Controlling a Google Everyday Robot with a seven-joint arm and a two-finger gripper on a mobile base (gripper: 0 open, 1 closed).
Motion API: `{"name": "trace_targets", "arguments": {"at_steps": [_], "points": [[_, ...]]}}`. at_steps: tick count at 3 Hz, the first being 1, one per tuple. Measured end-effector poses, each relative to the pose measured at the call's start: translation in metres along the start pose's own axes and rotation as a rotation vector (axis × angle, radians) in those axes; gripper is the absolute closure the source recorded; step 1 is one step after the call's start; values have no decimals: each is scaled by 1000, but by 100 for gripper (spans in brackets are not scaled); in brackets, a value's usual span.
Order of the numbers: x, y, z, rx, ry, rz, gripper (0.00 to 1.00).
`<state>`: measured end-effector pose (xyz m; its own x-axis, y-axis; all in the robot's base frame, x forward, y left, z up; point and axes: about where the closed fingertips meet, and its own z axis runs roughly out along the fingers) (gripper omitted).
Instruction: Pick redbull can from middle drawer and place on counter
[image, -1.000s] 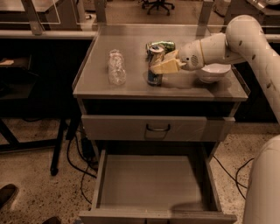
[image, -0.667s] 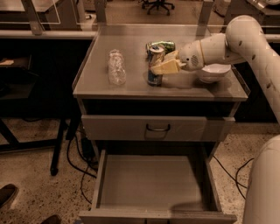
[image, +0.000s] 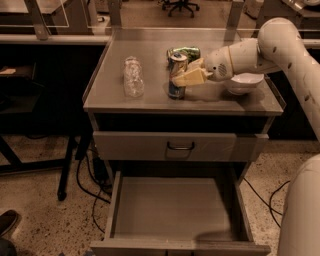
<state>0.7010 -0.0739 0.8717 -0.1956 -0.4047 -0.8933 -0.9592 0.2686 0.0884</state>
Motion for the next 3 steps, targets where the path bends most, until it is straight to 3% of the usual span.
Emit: {"name": "trace_targets", "arguments": {"at_steps": [1, 2, 3], "points": [[0, 0, 0, 0, 0, 0, 11], [0, 0, 0, 0, 0, 0, 0], [0, 0, 0, 0, 0, 0, 0]]}}
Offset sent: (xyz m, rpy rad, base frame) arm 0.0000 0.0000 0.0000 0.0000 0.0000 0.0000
